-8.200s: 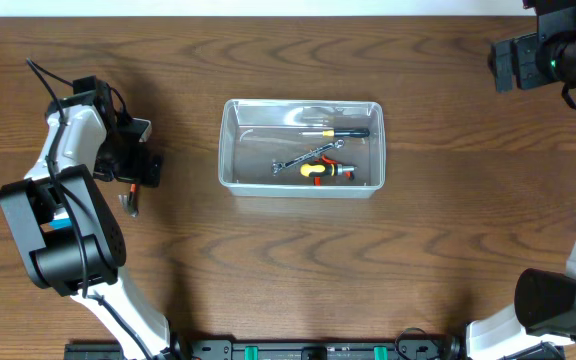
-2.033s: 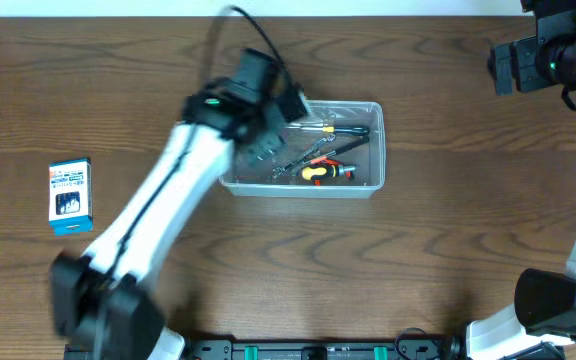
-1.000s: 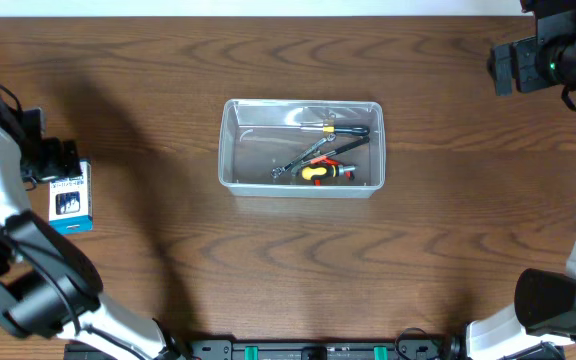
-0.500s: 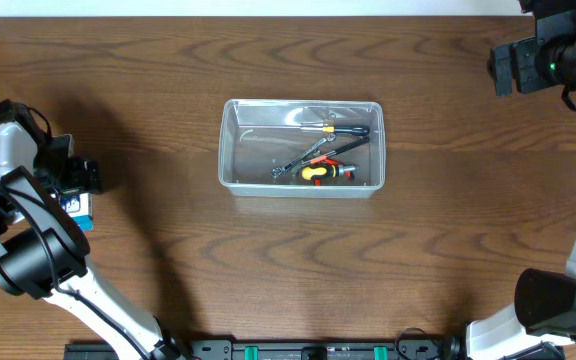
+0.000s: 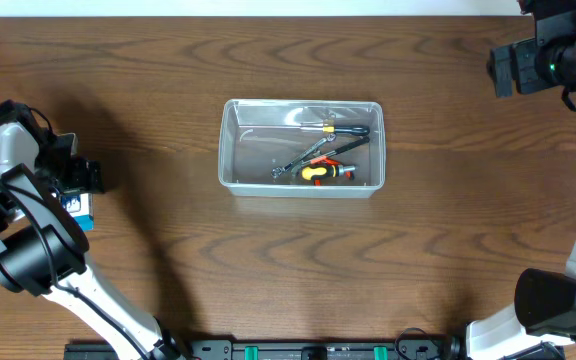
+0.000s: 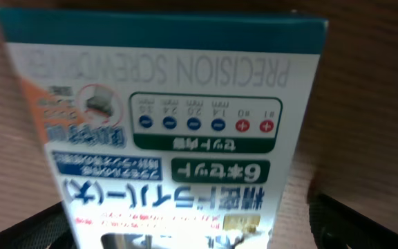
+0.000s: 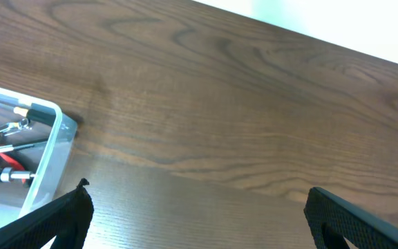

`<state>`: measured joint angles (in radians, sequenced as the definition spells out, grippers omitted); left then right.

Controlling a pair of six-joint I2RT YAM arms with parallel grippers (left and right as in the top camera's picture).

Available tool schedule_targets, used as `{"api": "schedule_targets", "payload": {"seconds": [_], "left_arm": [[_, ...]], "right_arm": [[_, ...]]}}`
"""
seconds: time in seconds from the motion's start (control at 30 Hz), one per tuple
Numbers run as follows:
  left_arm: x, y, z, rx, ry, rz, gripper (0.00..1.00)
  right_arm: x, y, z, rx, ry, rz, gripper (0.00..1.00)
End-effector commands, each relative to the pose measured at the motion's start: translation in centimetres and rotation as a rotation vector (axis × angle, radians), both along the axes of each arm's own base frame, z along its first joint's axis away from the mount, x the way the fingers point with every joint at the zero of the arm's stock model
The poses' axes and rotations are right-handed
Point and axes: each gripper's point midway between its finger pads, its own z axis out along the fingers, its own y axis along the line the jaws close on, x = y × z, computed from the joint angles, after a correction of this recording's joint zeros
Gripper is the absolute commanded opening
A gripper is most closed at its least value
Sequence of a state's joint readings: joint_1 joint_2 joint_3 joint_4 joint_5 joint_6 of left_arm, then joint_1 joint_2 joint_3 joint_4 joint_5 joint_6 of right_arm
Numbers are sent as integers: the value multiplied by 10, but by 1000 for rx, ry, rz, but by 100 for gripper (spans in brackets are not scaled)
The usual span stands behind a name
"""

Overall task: Pack container
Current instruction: 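Lower the left gripper and grasp the blue precision screwdriver box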

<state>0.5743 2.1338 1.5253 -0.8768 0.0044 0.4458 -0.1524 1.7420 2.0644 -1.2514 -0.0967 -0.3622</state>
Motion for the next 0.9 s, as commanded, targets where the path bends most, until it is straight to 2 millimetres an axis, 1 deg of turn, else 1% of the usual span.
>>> {"api": "schedule_targets", "payload": {"seconds": [0.0,0.17,0.67,0.8,0.87], "left_arm": [[-5,-4,-17,-39,33,-8,98],[-7,-4,-23,-44,45,-8,98],[-6,-4,-23,-41,42,-8,99],[-6,-4,-23,-40,41,-8,91],[-6,-4,-23,-40,42,-8,81]], "right_arm": [[-1,0,-6,-8,19,11,99],[-3,-3,-7,-25,30,-3,99],[-3,-4,-8,-27,34,-4,99],[-4,-3,-8,-26,39,-5,99],[-5,-3,-8,-26,40,-4,99]]}}
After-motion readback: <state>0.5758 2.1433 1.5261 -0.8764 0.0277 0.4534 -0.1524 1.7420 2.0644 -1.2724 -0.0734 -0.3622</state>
